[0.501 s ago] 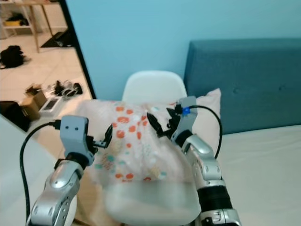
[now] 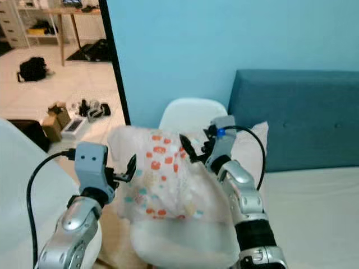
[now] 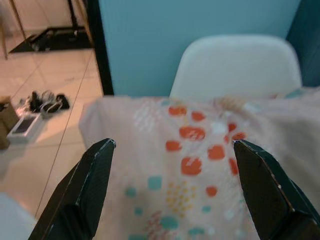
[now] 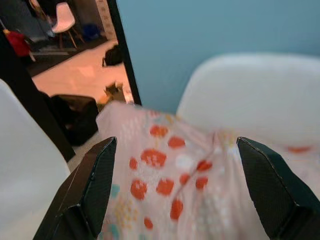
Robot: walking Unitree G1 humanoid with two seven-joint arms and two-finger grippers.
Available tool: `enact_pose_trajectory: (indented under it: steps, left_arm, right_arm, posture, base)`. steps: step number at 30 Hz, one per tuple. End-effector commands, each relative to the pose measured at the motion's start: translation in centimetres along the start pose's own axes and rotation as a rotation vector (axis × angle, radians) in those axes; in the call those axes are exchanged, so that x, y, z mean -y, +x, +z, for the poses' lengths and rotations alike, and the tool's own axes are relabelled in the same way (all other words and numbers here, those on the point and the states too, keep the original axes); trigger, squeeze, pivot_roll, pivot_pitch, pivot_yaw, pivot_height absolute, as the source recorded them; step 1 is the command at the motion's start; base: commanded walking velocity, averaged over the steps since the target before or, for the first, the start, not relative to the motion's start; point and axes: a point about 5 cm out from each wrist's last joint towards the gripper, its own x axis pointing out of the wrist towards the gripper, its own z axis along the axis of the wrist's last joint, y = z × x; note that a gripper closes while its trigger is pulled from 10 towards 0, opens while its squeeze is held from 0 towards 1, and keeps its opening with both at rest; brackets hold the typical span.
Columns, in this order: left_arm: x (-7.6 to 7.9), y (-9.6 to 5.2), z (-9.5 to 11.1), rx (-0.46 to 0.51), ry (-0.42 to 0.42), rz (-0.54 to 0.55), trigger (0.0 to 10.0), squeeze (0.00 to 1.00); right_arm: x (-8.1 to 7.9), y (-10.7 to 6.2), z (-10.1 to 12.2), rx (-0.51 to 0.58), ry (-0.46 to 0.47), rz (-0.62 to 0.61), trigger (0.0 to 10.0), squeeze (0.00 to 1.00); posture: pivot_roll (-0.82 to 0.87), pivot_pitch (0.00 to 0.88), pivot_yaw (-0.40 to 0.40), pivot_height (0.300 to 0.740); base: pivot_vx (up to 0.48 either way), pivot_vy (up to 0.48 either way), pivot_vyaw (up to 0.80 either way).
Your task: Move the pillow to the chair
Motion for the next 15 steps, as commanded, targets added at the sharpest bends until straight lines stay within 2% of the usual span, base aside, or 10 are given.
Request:
enact_pose_trajectory:
  steps: [1,3,14,15]
  left_arm:
    - [0.1,-0.1,-0.6,-0.032,0.000,0.002,10.0,0.00]
    - [0.1,-0.1,-0.6,-0.032,0.000,0.002,10.0,0.00]
    - [0.0,-0.1,-0.7,-0.036,-0.023,0.008,10.0,0.00]
    - [0.0,-0.1,-0.7,-0.036,-0.024,0.008,10.0,0.00]
  right_arm:
    - [0.2,0.1,-0.3,-0.014,-0.001,-0.019,10.0,0.00]
    - [0.2,0.1,-0.3,-0.014,-0.001,-0.019,10.0,0.00]
    - [0.7,0.3,0.8,0.039,-0.004,-0.067,10.0,0.00]
    - [0.8,0.4,1.1,0.058,-0.002,-0.069,10.0,0.00]
  posture:
    - [0.05,0.000,-0.040,0.740]
    - [0.05,0.000,-0.040,0.740]
    - [0.05,0.000,-0.041,0.740]
    - [0.05,0.000,-0.043,0.740]
  base:
    - [-0.480,0.000,0.00]
    - [-0.480,0.000,0.00]
    - [-0.480,0.000,-0.76]
    - [-0.480,0.000,0.00]
